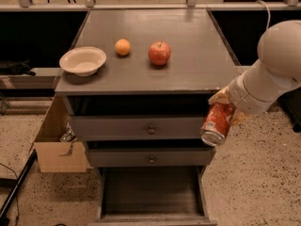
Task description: Place coke can into bottom drawer
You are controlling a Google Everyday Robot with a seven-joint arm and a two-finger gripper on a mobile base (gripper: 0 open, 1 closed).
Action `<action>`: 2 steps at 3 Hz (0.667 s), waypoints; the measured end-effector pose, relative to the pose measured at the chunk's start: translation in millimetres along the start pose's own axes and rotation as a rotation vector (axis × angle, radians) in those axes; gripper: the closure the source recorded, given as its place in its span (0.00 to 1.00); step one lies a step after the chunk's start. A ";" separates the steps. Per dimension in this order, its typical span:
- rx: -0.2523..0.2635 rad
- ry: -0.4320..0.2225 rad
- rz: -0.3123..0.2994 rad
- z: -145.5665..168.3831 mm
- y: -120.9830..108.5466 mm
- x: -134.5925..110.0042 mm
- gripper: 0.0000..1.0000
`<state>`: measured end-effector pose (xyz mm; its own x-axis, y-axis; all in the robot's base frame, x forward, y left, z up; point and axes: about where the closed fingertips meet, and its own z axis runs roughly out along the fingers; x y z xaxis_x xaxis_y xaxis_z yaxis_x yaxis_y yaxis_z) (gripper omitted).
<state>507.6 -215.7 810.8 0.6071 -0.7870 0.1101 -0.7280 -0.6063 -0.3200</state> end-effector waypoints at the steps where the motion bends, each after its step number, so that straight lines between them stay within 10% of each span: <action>1: -0.001 -0.091 0.077 45.4 22.6 -26.1 1.00; 2: -0.058 -0.237 0.172 122.1 63.7 -83.7 1.00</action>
Offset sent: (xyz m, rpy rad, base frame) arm -0.0890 0.0576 -0.2100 0.2761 0.3094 -0.1418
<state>449.3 -174.6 666.3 0.5253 -0.8346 -0.1658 -0.8396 -0.4768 -0.2603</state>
